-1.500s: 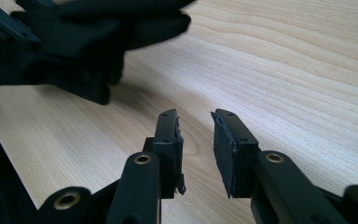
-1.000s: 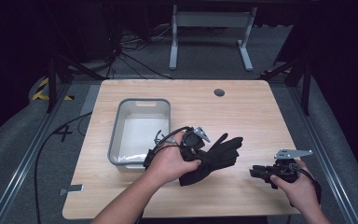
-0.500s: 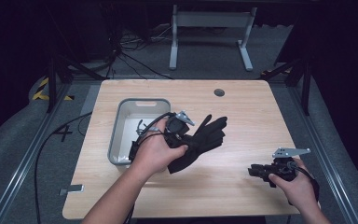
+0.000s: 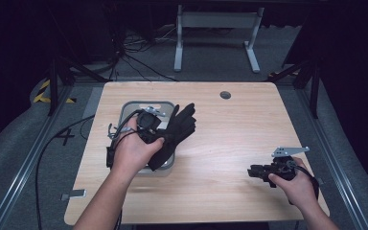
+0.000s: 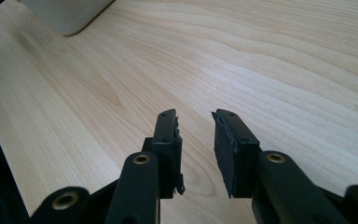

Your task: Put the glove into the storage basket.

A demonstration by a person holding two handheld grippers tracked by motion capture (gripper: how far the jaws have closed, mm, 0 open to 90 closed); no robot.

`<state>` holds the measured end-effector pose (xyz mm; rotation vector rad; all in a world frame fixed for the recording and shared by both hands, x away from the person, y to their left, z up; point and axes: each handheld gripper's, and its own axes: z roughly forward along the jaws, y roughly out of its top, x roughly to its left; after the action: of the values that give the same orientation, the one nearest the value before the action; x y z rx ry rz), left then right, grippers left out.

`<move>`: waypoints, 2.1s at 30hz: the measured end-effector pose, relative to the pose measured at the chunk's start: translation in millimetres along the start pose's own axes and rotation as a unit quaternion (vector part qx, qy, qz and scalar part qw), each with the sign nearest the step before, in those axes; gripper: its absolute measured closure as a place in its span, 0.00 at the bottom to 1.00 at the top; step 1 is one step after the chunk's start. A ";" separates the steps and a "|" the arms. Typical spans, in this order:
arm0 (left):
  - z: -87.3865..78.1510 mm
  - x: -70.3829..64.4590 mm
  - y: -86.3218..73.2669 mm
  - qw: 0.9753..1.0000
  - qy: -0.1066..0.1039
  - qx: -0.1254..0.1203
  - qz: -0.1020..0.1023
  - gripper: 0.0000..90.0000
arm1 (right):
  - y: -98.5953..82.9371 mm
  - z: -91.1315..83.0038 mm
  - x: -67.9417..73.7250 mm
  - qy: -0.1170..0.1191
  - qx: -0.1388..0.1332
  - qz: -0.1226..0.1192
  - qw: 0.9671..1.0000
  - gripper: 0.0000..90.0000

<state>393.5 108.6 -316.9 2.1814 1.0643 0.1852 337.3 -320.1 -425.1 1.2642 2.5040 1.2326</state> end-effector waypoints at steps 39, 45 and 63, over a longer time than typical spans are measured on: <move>71.8 74.4 -27.1 0.983 0.096 0.059 -0.145 0.71 | -5.6 -2.7 3.8 -0.005 -0.005 0.009 1.000 0.76; 71.0 74.0 -25.5 0.985 0.081 0.035 -0.149 0.55 | -6.6 -4.0 2.9 -0.007 -0.006 0.010 1.000 0.75; 16.7 33.6 -20.1 0.998 0.028 -0.016 -0.061 0.47 | -4.3 -5.1 -1.8 -0.011 -0.011 0.012 1.000 0.72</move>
<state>409.4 133.2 -347.9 2.0863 1.2141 0.2062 333.8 -326.0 -425.1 1.2981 2.4602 1.2403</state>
